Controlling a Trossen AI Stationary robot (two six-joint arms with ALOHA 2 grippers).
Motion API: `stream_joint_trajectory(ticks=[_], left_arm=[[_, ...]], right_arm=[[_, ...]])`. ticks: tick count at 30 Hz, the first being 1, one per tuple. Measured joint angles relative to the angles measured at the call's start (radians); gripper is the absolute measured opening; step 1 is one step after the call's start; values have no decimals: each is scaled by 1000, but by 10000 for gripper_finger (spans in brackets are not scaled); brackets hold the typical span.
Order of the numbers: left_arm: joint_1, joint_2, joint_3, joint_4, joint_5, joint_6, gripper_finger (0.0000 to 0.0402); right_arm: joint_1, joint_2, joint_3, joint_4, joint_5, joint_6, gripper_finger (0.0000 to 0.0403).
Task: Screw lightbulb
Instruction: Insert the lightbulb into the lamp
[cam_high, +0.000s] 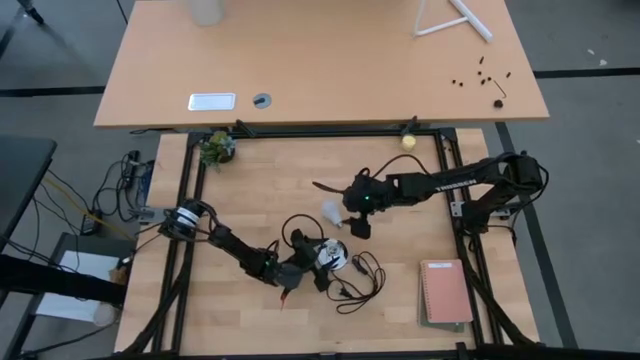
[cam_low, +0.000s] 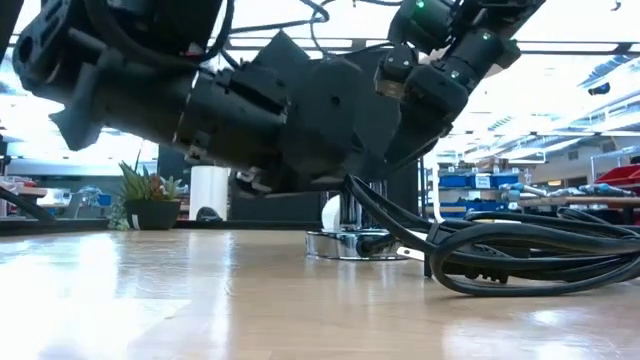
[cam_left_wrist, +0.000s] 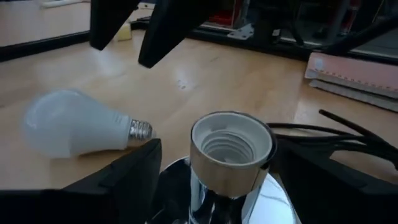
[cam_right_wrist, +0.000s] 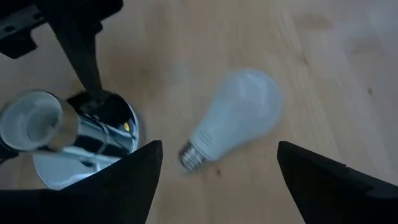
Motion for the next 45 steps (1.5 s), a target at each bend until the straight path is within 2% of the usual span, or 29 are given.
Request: stream_joint_trajectory(ticks=[3, 8, 14, 20, 24, 28, 33, 35, 37, 41, 45], left_arm=[[-17, -40, 0, -101, -1, -5, 313], [-66, -160, 0, -439, -30, -94, 297], [-71, -260, 0, -746, -100, -265, 280], [18, -272, 9, -768, -85, -362, 273], [65, -272, 68, -825, -24, -345, 273], [75, -272, 141, -914, -69, -302, 273], [54, -272, 188, -833, -256, -20, 272], [51, -272, 180, -761, -299, 110, 272], [60, -272, 158, -659, -250, 229, 272], [88, -272, 68, -381, -27, 390, 261], [103, -302, -38, -171, 29, 511, 245]], right_arm=[[7, 0, -34, 90, 0, -5, 327], [23, 0, -129, 236, 10, 58, 325], [70, 0, -184, 301, 135, 125, 325], [101, 72, -185, 362, 213, 194, 325], [105, 126, -185, 387, 299, 255, 324], [111, 187, -184, 437, 369, 238, 324], [103, 267, -184, 504, 371, 198, 319], [98, 287, -181, 530, 380, 192, 308], [97, 296, -179, 537, 385, 204, 291], [103, 278, -181, 511, 385, 208, 244], [109, 216, -185, 434, 387, 198, 193]])
